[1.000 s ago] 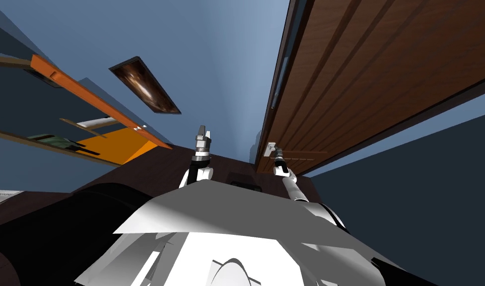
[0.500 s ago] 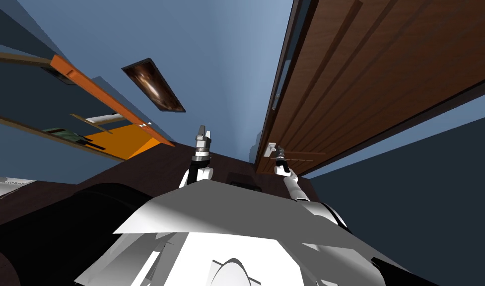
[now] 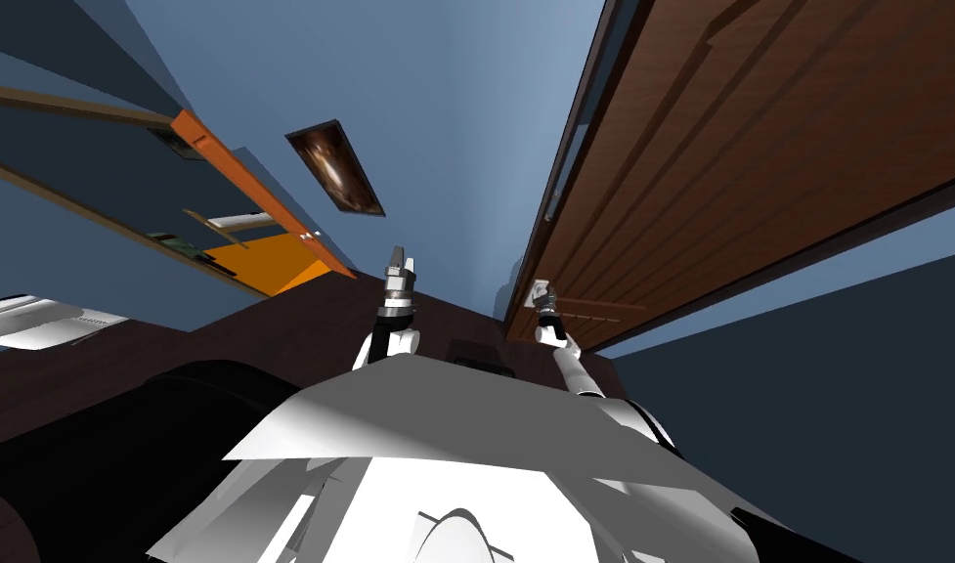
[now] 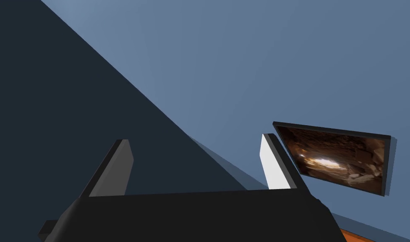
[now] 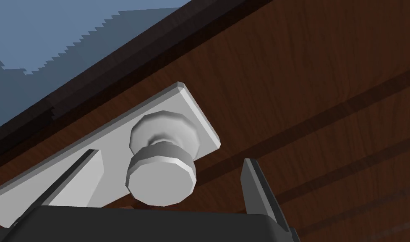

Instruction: Pull the door open

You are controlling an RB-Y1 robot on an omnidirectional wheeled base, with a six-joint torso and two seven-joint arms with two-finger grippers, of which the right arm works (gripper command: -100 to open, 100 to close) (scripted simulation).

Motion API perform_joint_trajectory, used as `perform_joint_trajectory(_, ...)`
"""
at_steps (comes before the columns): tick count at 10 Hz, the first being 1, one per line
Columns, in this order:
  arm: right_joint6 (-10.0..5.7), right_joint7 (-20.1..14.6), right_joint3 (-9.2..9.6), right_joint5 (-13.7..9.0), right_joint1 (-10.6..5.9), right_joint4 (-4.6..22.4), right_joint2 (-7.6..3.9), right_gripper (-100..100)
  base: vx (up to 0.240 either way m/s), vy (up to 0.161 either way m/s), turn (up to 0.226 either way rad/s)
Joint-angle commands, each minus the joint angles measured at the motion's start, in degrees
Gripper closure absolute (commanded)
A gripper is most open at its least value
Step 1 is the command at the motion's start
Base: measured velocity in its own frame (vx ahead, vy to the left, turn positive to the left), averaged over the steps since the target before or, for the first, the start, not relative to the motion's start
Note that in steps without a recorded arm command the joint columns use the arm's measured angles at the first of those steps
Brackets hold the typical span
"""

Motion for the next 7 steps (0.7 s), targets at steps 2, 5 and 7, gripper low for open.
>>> perform_joint_trajectory(2,0.2,-4.0,0.19,-2.2,0.19,-0.5,0.41,-100,-0.056,-0.035,0.042)
perform_joint_trajectory(5,0.54,-8.3,0.42,-5.1,0.48,-1.2,0.98,-100,-0.061,-0.039,0.07)
perform_joint_trajectory(7,0.71,-10.6,0.53,-6.6,0.63,-1.6,1.27,-100,-0.076,-0.049,0.082)
